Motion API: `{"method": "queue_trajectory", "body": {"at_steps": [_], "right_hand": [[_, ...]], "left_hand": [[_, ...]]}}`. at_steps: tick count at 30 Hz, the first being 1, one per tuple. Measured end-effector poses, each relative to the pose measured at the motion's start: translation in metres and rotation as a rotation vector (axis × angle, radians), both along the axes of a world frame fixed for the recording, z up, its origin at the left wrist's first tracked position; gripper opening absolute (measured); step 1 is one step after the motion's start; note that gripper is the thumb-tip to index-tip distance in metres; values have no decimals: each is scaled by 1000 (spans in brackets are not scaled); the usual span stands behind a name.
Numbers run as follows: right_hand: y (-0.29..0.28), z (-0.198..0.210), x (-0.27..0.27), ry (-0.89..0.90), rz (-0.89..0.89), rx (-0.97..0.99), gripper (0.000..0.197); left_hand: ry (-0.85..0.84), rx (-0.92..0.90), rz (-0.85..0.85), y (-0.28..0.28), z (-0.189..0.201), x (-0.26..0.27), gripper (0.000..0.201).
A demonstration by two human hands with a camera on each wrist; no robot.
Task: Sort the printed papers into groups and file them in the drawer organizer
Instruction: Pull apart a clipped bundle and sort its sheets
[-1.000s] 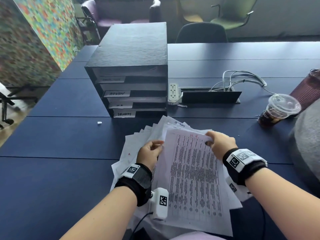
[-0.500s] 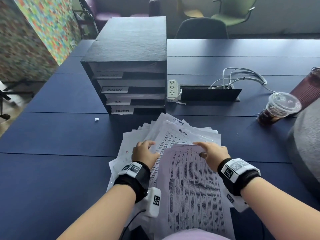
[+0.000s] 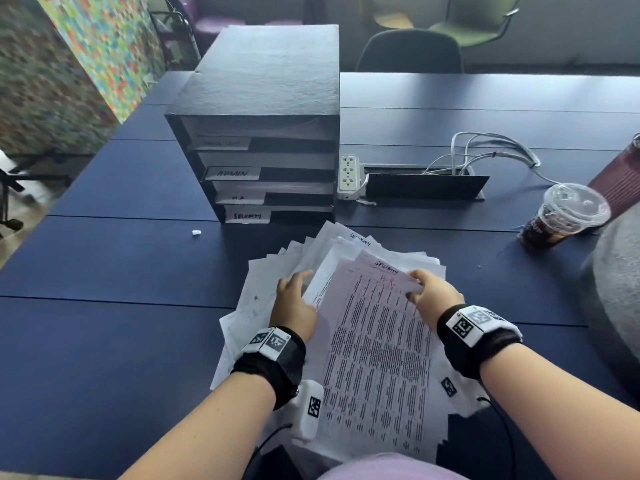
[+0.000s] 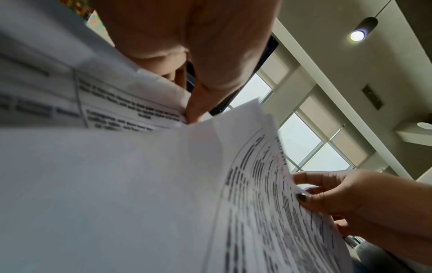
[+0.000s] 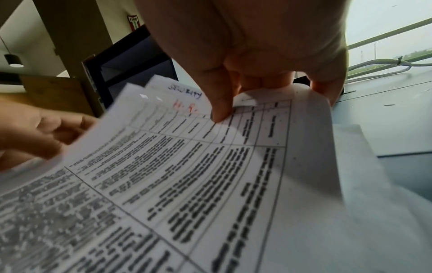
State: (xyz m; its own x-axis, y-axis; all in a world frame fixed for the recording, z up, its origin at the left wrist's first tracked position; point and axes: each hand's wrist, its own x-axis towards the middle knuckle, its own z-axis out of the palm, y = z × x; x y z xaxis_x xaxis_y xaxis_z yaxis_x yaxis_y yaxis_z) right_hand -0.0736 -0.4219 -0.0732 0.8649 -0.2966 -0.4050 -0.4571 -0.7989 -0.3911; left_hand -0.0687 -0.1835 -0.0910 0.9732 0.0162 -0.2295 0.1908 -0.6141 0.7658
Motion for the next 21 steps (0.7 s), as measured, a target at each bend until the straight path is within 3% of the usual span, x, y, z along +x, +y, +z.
{"method": "queue_trajectory", "body": {"at_steps": [4,8,10,14,18,21], "right_hand": [[2,1,-4,6,24,-3,52],[2,0,-6,-39,51,-15,36],[3,1,-8,-47,80,-30,28],[6,3,-13,-48,132,-61,2],[2,2,-10,-107,191,-130,21],[1,3,-7,-116,267,-41,22]], "left_hand": [[80,-45,-35,2,3,0,55],[91,-6,2,8,1,5,23],[92,18,53,10,-1,8,17],[55,142,60,12,-2,10,22],[30,20,-57,12,3,8,18],[26,-81,-81,13,4,7,23]]}}
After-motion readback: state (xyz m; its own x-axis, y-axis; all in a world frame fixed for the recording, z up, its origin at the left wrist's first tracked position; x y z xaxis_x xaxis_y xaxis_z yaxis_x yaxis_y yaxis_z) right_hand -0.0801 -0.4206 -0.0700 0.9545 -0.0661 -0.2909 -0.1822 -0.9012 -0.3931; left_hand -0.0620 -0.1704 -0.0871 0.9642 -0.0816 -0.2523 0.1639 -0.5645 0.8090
